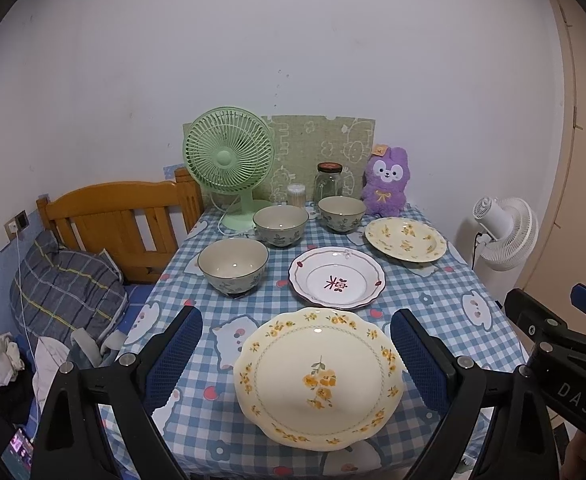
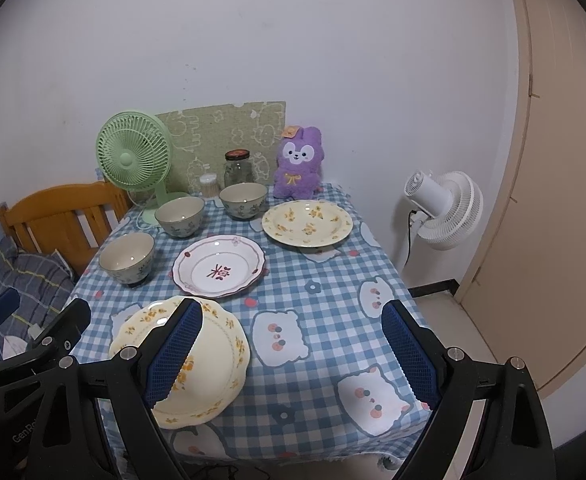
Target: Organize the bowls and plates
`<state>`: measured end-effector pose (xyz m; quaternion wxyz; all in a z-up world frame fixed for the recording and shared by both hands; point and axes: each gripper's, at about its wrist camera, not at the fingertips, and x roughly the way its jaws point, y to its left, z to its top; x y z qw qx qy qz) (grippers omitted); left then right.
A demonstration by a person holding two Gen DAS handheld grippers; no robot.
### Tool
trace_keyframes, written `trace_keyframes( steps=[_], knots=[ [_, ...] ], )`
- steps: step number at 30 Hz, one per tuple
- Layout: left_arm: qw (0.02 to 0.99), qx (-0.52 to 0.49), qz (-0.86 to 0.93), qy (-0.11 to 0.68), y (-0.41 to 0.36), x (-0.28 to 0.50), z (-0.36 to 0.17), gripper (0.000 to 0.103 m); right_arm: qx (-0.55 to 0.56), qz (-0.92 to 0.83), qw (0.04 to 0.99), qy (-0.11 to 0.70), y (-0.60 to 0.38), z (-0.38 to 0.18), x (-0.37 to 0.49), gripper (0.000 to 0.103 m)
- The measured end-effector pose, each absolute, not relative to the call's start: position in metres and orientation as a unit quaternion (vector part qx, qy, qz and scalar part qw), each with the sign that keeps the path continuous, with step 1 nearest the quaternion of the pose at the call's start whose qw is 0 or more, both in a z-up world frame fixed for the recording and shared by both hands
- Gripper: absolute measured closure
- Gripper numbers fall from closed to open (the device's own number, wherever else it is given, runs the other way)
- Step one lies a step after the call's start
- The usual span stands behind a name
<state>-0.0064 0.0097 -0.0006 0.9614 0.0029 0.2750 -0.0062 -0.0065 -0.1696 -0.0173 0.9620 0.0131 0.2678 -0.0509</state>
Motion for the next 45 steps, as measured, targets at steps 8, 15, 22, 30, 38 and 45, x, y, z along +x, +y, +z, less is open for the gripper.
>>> trace_keyframes(
  steps=[8, 15, 22, 30, 38, 45],
  knots=[
    [0.961, 0.001, -0.003, 0.276, 0.014, -0.006, -0.001, 0.007, 0.013, -0.048, 0.962, 0.270, -0.168, -0.016, -0.004, 0.010],
    [0.961, 0.000, -0.002, 0.275, 0.015, -0.005, -0.001, 0.007, 0.012, -0.047, 0.962, 0.269, -0.167, -0.016, -0.004, 0.010],
    [0.962, -0.002, 0.001, 0.273, 0.014, -0.003, 0.000, 0.008, 0.006, -0.037, 0.963, 0.266, -0.165, -0.016, -0.002, 0.010],
    [0.960, 0.000, 0.011, 0.278, 0.008, -0.001, 0.002, 0.013, -0.001, -0.022, 0.964, 0.266, -0.168, -0.012, 0.003, 0.010],
    [0.958, 0.006, 0.017, 0.286, 0.003, 0.006, 0.002, 0.020, 0.008, -0.003, 0.961, 0.277, -0.170, -0.011, 0.018, 0.014],
    [0.950, 0.003, 0.019, 0.311, 0.006, 0.020, -0.010, 0.026, 0.004, 0.006, 0.953, 0.304, -0.161, -0.023, 0.035, 0.016]
  ],
)
